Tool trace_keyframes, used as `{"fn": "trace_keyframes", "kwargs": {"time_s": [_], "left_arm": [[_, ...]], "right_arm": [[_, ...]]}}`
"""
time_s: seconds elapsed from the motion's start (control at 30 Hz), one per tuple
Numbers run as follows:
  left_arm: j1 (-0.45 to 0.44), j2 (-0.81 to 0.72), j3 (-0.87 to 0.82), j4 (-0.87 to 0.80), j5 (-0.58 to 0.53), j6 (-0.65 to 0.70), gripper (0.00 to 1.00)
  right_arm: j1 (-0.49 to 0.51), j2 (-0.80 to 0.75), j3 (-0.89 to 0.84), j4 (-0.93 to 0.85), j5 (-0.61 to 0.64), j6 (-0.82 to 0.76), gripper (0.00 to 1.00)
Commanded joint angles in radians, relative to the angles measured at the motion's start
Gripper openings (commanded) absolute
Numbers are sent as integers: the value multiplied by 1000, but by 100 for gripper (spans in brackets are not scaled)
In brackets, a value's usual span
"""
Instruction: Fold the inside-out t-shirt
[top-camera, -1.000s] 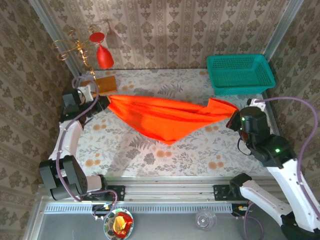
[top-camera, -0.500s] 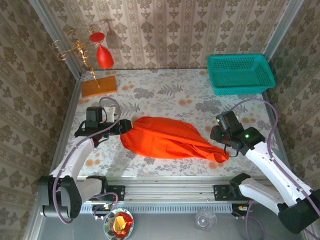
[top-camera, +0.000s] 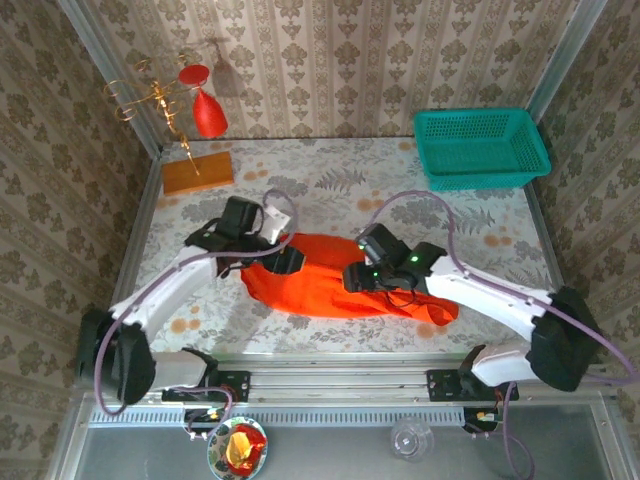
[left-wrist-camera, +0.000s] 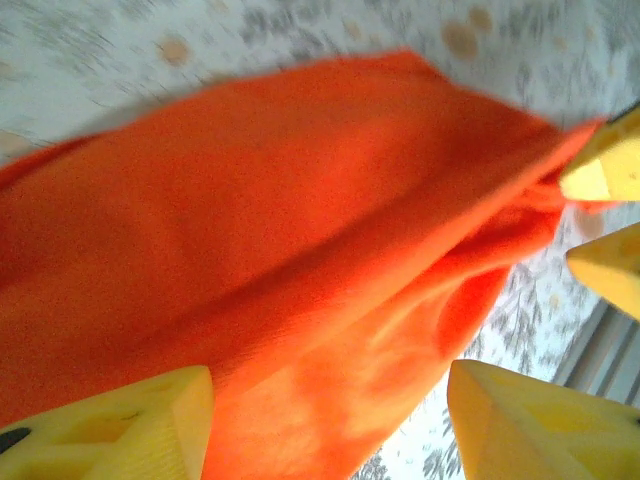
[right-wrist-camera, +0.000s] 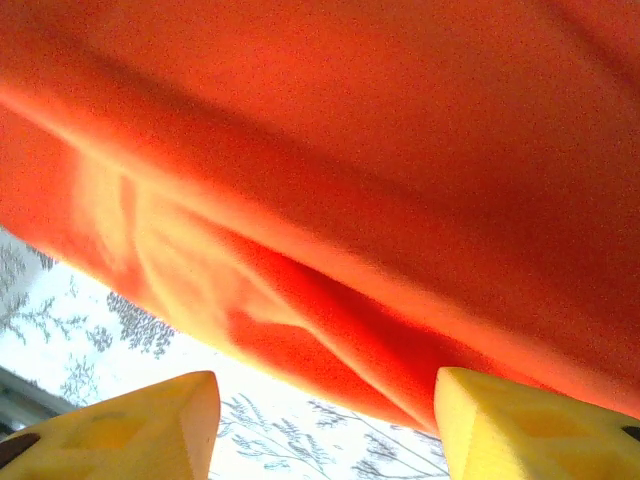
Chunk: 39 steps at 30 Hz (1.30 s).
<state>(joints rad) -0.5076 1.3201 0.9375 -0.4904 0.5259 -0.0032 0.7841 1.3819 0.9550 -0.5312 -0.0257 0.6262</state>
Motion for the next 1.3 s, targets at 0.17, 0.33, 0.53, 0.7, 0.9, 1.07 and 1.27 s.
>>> {"fn": "trace_keyframes", "kwargs": {"time_s": [0.17,0.33,0.53,0.7,0.9,1.07,1.27], "left_arm": [[-93,216,220,-178,-1,273,64],[-116,299,291,-233,6,379,65],[-148,380,350,-319,-27,471,66],[-188,418,354,-340,-49,526,66],[-206,483,367,-349,-151,544,61],[-215,495,402,-337,-234,519,23],[-163,409,476,-291,-219,420,0]], "right_arm": [[53,201,62,47,54,-52,61],[74,239,91,36,33,-81,34],[90,220,48,81,-80,-76,3],[101,179,-25,97,-98,-25,0],[101,94,-113,83,-41,44,0],[98,53,-137,39,7,52,0],[99,-20,-183,74,-50,40,0]]}}
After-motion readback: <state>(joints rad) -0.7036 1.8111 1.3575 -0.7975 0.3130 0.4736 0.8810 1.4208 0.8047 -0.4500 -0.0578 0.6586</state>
